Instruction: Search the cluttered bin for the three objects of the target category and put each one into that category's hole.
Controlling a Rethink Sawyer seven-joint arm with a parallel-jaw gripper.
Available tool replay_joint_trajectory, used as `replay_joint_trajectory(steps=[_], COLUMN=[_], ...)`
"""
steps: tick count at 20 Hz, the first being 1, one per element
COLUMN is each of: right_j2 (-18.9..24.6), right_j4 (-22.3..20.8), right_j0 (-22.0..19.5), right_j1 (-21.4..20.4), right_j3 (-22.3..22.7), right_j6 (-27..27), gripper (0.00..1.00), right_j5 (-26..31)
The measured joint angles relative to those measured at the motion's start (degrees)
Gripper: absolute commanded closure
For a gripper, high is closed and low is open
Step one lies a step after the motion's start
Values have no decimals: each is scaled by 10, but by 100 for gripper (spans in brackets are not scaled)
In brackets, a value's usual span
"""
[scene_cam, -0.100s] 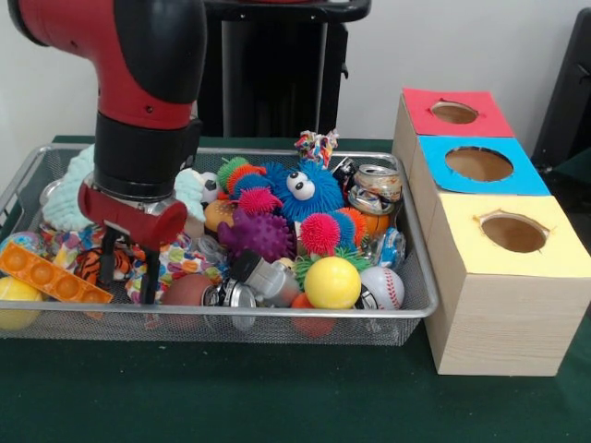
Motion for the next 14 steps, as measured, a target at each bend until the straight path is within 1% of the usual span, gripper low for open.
replay_joint_trajectory(steps=[6, 8, 14], right_j2=[-6, -11, -19], right_j4=[0, -1, -2], right_j0=[2, 8, 17], right_j1=[12, 19, 19], right_j3=[-12, -22, -35], right_j6=[0, 0, 0], gripper=[0, 0, 0], right_j5=[6, 18, 49])
